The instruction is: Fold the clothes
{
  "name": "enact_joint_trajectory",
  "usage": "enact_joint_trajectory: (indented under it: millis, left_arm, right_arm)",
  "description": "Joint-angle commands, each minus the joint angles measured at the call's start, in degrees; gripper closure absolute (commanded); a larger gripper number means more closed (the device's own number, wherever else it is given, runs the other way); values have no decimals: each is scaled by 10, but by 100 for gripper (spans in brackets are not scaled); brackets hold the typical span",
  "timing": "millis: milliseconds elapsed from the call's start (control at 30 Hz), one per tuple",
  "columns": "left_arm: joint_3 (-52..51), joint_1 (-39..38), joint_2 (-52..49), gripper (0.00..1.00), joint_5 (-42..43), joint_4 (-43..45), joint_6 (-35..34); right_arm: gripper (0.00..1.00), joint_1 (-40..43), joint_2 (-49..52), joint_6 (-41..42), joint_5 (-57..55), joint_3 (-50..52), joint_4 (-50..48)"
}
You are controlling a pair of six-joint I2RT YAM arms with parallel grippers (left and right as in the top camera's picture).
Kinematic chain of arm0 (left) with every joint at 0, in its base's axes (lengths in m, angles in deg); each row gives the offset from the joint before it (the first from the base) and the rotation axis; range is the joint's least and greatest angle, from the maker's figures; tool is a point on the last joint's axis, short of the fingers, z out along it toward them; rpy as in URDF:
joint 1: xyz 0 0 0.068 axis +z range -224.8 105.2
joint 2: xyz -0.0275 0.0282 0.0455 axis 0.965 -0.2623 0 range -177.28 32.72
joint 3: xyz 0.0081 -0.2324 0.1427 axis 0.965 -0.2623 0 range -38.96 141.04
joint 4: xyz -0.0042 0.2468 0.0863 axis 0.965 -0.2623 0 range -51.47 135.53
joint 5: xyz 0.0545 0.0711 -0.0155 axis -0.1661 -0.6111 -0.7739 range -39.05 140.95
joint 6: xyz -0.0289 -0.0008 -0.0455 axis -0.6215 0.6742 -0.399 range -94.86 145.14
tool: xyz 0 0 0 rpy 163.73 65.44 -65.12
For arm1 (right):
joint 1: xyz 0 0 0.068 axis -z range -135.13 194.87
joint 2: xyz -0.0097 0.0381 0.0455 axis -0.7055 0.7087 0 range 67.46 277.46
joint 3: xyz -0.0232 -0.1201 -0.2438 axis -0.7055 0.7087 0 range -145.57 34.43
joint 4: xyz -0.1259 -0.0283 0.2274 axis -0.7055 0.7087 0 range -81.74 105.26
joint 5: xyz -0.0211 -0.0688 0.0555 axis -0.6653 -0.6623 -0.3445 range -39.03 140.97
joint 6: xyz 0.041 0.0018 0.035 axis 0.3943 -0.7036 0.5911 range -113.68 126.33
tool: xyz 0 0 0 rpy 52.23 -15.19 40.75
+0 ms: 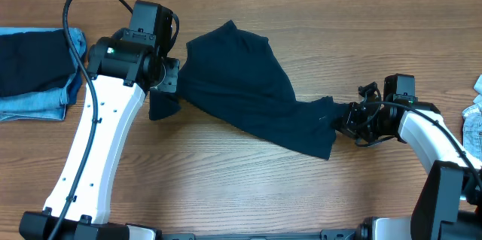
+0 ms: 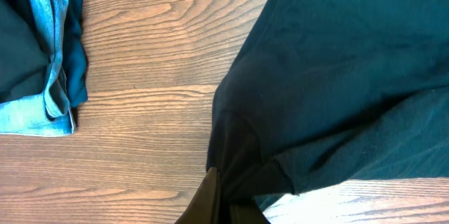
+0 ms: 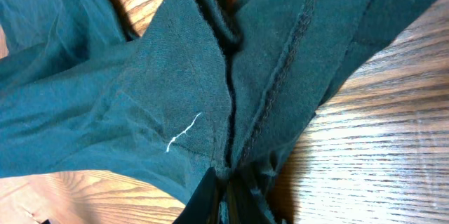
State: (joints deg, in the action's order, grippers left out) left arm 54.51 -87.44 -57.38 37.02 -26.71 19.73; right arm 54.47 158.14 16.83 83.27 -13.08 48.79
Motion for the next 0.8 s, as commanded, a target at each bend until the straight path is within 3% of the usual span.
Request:
enact_joint_trajectory:
  millis: [0, 200, 533, 767]
  left_arm:
    - [16, 3, 2, 96, 0, 0, 11]
    - [16, 3, 2, 96, 0, 0, 16]
    - [16, 3, 2, 96, -2, 1, 16]
    - [16, 3, 2, 96, -22, 4, 15]
  right_arm:
    - [96, -3, 0, -3, 20, -3, 4]
    - [96, -2, -65, -20, 17, -61, 60]
    - [96, 26, -158, -13, -157, -151, 172]
    - [96, 76, -161, -23, -113, -153, 158]
